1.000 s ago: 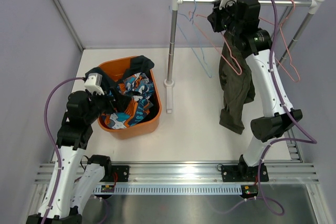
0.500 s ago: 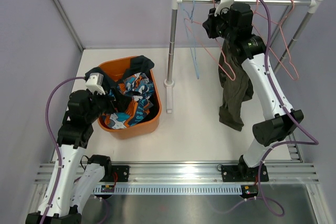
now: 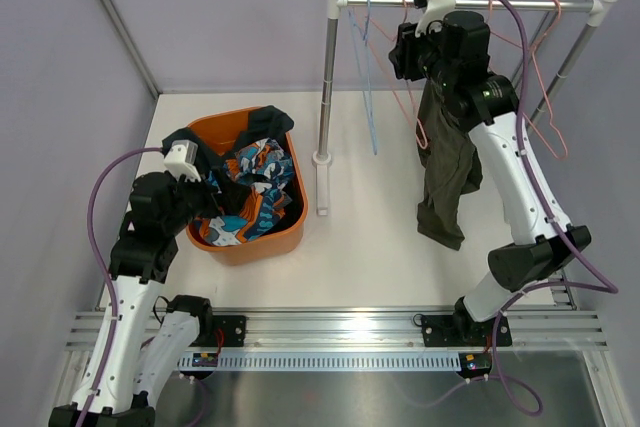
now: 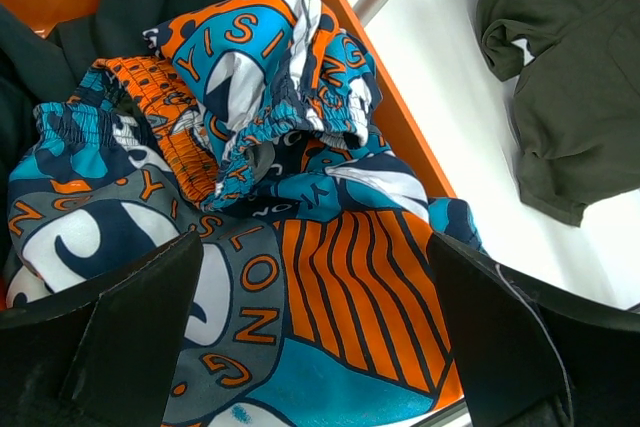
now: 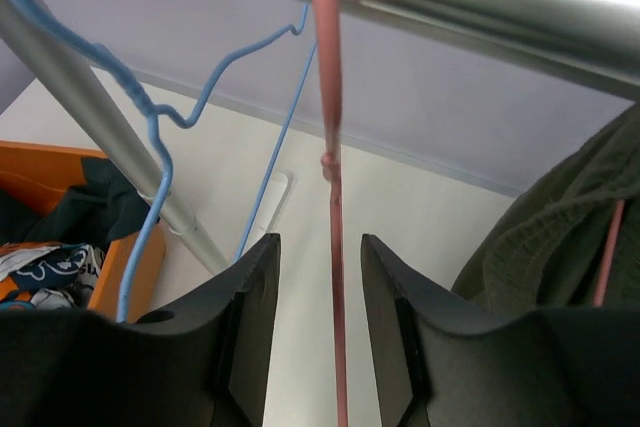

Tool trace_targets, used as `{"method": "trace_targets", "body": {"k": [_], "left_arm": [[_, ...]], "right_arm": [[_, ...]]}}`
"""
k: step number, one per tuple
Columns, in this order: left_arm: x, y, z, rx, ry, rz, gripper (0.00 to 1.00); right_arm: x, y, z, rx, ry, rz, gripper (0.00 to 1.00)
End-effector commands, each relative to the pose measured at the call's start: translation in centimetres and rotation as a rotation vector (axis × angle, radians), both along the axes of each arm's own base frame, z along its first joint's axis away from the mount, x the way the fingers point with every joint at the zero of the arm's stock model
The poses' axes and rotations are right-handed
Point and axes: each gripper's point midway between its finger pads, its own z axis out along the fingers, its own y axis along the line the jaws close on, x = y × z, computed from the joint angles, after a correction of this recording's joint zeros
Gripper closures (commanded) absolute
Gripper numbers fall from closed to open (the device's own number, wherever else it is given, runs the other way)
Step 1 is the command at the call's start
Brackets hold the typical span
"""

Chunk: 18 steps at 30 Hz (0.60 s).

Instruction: Remove the shorts from the hanger

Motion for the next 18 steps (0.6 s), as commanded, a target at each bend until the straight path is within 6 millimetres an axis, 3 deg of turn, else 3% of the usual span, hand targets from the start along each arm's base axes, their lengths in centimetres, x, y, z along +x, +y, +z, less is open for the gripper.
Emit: {"method": "trace_targets", "body": {"k": [1,11,18], "left_arm": [[0.1,0.1,0.4,0.017,-0.027,0.000,0.01],[-0.6,0.4,-0.5,0.031,-0.009,0.005,0.01],[-0.9,0.3,-0.8,0.035,-0.005,-0.003,0.01]], "right_arm": [[-3.1,-2.0,4.8,0.037,-0.085,-0.058,0.53],[-7.3,-8.6,6.7,0.046,-0.117,-0.338,0.45],[-8.0,-12.7,6.3,0.059,-0.102,-0.476,0.45]]}}
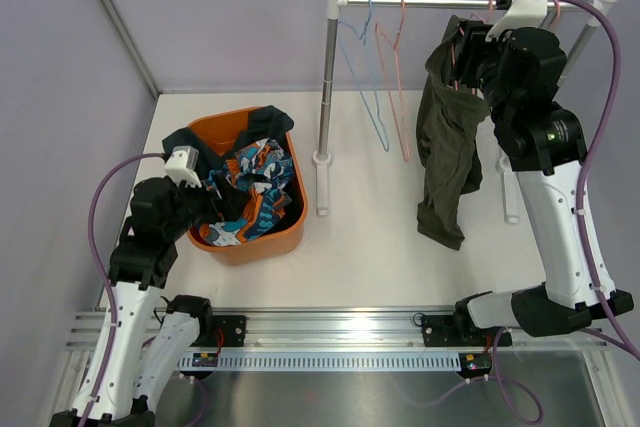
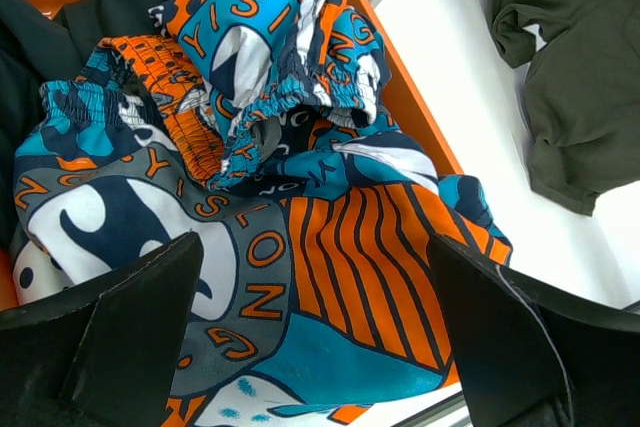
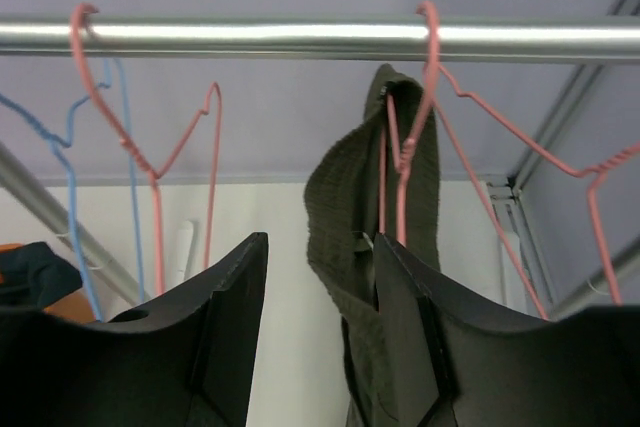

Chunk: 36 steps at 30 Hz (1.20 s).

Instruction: Remove the shorts from the hanger

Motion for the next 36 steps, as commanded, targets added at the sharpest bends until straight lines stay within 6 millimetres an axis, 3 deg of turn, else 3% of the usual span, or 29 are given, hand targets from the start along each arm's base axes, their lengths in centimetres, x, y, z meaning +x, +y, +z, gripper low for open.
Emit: {"method": "trace_targets", "body": {"k": [1,4,8,22,27,36], "left_arm": [[0.0,0.0,0.0,0.014,-0.024,-0.005,0.01],[0.0,0.0,0.1,0.014,-0.027,-0.006,0.01],[-0.1,0.0,0.1,0.015,-0.029,-0.008,0.01],[-0.2,0.0,0.1,0.019,-0.035,-0.005,0.01],[-0.2,0.1,0.1,0.020,-0.038,-0.004,0.01],[-0.3,0.0,0.0,0.021,-0.034,-0.007,0.01]], "right_arm": [[0.1,-3.2,-0.9,0.030,0.029,-0.120,0.45],[0.5,-3.7,-1.1,0.039,0.033,-0.127,0.44],[2.7,-4.5,-2.2,0.053,0.064,-0.114,0.45],[8.4,-4.6,-2.8,0.043,0.058,-0.109,0.50],[9.1,-4.9,-3.2,0.042,0.053,-0.130,0.59],[10.2,-4.8,-4.5,0.028,0.076,-0.130,0.61]]}}
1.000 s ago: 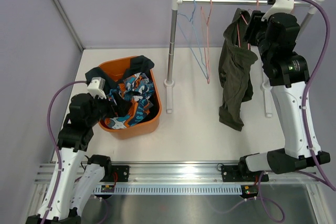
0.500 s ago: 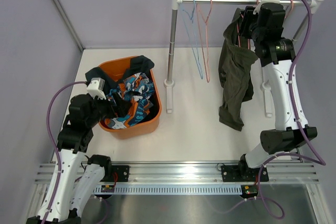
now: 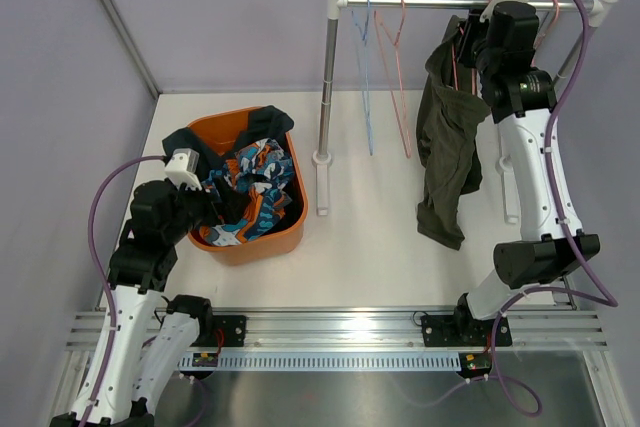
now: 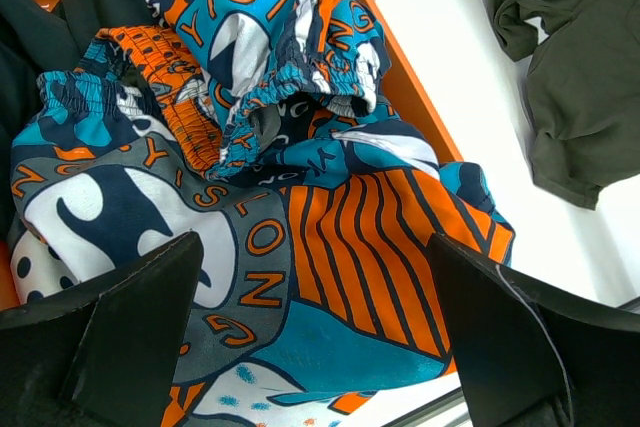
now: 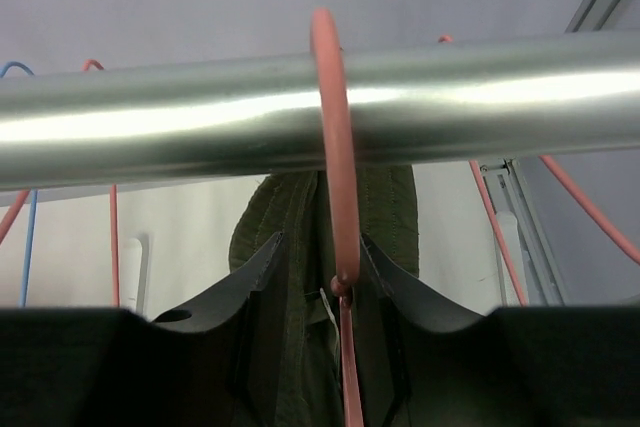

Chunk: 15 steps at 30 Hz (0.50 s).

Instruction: Remove the shorts from the hanger

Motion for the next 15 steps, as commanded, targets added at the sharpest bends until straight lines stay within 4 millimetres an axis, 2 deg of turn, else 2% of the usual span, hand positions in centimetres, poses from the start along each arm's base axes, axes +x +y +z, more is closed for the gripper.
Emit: {"method": "trace_targets", "body": {"k": [1,8,15], "left_arm": [[0.29,0.05,0.26,0.015,-0.032,-0.003,0.01],[0.31,0.09,0.26,0.015,-0.032,0.000,0.01],[0.26,-0.07,0.39,0.008,-0.031,-0.007,0.01]], "right_arm": [[0.85,-0.64,1.08,-0.012,-0.045,-0.024,0.61],[1.24,-0.87,1.18,-0.023,-0.048,-0.037,0.62],[1.42,-1.10,0.91,-0.031,-0.041,-0.049,0.68]]}}
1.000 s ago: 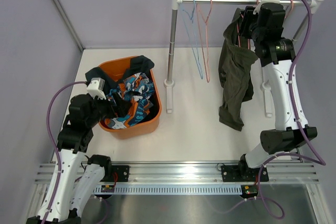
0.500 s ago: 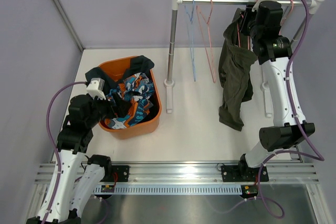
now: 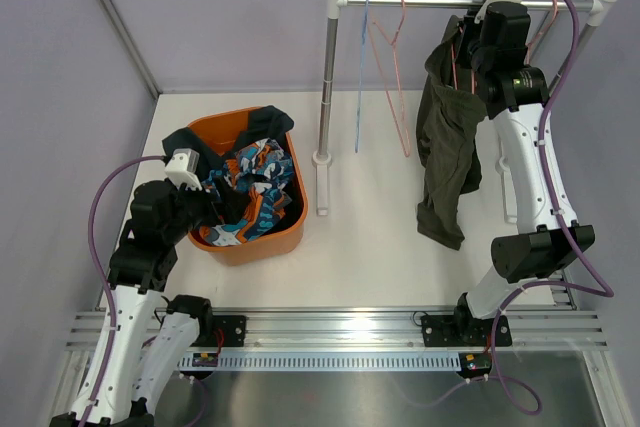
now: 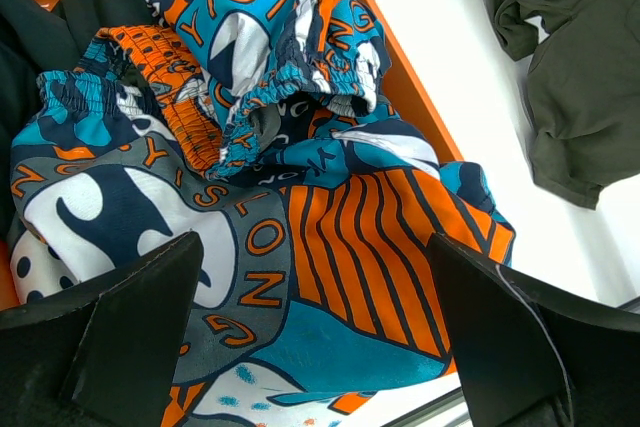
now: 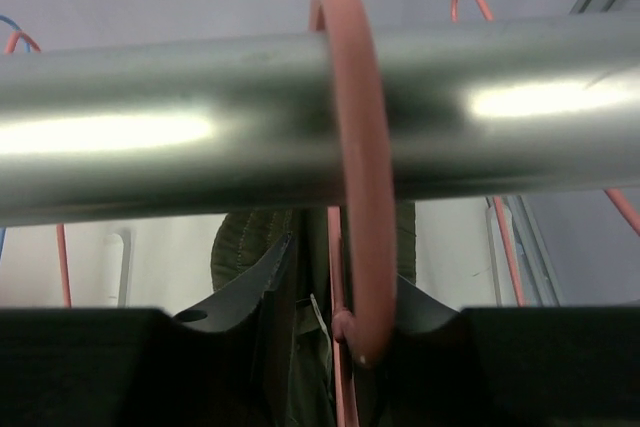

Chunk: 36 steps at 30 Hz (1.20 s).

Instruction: Remove the shorts from the hanger

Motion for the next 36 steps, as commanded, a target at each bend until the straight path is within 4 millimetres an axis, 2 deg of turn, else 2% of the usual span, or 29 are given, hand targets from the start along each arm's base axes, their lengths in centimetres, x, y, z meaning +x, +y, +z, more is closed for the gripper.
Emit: {"method": "trace_targets", "body": {"k": [1,3,9,15,16,18,19,24,29,32,33,34,36], "left_arm": [[0.2,-0.1,0.6,0.004,-0.035,-0.010,0.01],[0.2,-0.2,0.7,0.000,-0.036,-0.013,0.01],[0.0,-0.2,1.2,-0.004,-0.042,-0.014,0.01],[-0.1,-0.4,2.8,-0.018,-0.070,-0.018,0.01],[-0.1,-0.4,3.4,-0.024,-0.080,-0.020,0.01],[0.0,-0.5,4.0,-0.030,-0.090,-0.024,0.01],[0.0,-0.6,4.3,-0.033,-0.092,-0.025,0.01],[0.2,-1.0,5.0,-0.050,-0.100,-0.044,0.01],[0.4,-1.6,5.8,-0.074,-0.111,-0.069,0.01],[0.5,-2.3,6.4,-0.102,-0.114,-0.099,0.01],[0.6,-2.4,6.6,-0.107,-0.113,-0.105,0.01],[0.7,-2.6,6.8,-0.113,-0.110,-0.111,0.01],[0.9,-2.9,7.1,-0.118,-0.111,-0.124,0.01]], "right_arm": [[-0.1,-0.9,2.7,-0.009,-0.081,-0.036,0.71],[-0.1,-1.1,2.7,-0.011,-0.082,-0.042,0.75],[-0.3,-1.4,3.3,-0.010,-0.087,-0.056,1.00],[-2.2,-1.6,6.5,0.007,-0.146,-0.061,1.00],[-3.0,-1.7,7.9,0.015,-0.178,-0.060,1.00],[-3.9,-1.6,9.0,0.028,-0.199,-0.054,1.00],[-4.7,-1.6,10.3,0.036,-0.226,-0.048,1.00],[-7.5,-1.5,11.8,0.058,-0.234,-0.029,1.00],[-9.6,-1.4,9.8,0.095,-0.179,-0.021,1.00],[-11.4,-0.8,6.7,0.131,-0.075,-0.002,1.00],[-12.9,-0.5,6.2,0.137,-0.062,0.005,1.00],[-12.9,-0.2,3.8,0.135,-0.005,-0.003,1.00],[-14.7,1.2,1.3,0.142,0.038,0.018,1.00]]}}
